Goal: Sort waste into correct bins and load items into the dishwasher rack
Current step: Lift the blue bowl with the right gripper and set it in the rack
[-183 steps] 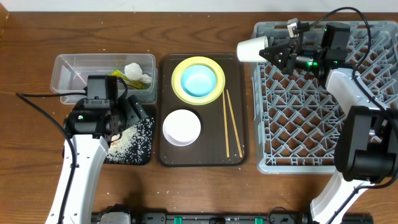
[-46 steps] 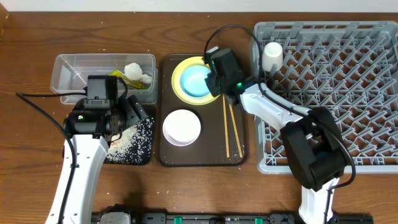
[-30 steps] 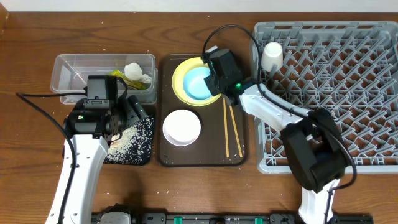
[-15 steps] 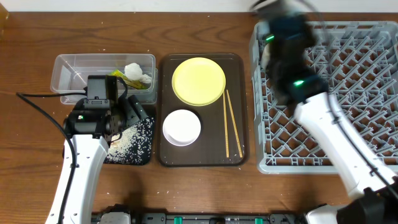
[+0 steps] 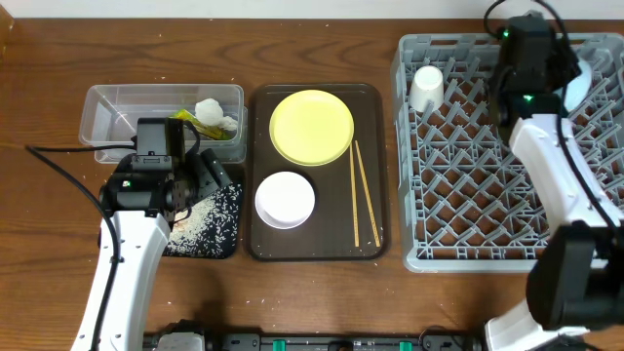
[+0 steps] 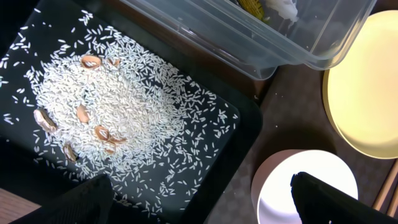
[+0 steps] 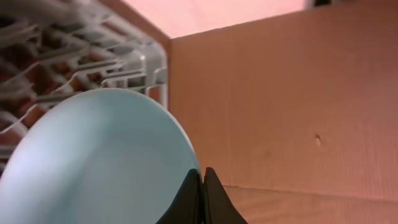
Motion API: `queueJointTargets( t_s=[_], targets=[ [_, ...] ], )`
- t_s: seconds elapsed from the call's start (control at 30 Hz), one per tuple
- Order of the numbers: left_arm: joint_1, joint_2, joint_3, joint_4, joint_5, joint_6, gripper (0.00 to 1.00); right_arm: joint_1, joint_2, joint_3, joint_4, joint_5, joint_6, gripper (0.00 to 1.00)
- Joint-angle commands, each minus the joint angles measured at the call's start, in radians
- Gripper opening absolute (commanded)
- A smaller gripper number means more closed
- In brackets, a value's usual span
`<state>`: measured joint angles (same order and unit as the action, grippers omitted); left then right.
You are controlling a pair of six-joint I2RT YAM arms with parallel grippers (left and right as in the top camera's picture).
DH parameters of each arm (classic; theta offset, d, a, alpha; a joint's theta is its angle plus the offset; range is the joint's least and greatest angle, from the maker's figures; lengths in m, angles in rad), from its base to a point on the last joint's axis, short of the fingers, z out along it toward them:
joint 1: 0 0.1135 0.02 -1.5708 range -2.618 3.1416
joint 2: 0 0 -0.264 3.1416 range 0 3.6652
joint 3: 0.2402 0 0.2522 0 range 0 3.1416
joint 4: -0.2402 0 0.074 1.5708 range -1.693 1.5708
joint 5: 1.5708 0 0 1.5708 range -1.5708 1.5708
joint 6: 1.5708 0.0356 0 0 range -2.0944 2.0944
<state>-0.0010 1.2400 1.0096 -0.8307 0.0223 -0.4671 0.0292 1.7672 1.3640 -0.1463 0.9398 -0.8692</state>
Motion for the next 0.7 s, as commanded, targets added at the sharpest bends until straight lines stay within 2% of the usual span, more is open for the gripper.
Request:
queueJointTargets(
  t_s=[0.0,0.3,0.57,0.67],
  targets=[
    [0.005,0.002,0.010,-0.003,-0.008,0.001,0.94,0.025,0.054,-0.003,-0.012,0.022,-0.045,0.01],
    [0.005,0.002,0.010,-0.003,-0.008,0.001,0.94,0.077,0.180,-0.003,-0.017,0.021,-0.060,0.01],
    [0.005,0.002,0.010,-0.003,-0.008,0.001,0.94,0.150,0.208,-0.003,-0.001,-0.029,-0.075,0.01],
    [0.005,0.002,0.010,-0.003,-0.008,0.001,0.94,0.175,0.208,-0.003,-0.001,-0.039,-0.074,0.10]
  ],
)
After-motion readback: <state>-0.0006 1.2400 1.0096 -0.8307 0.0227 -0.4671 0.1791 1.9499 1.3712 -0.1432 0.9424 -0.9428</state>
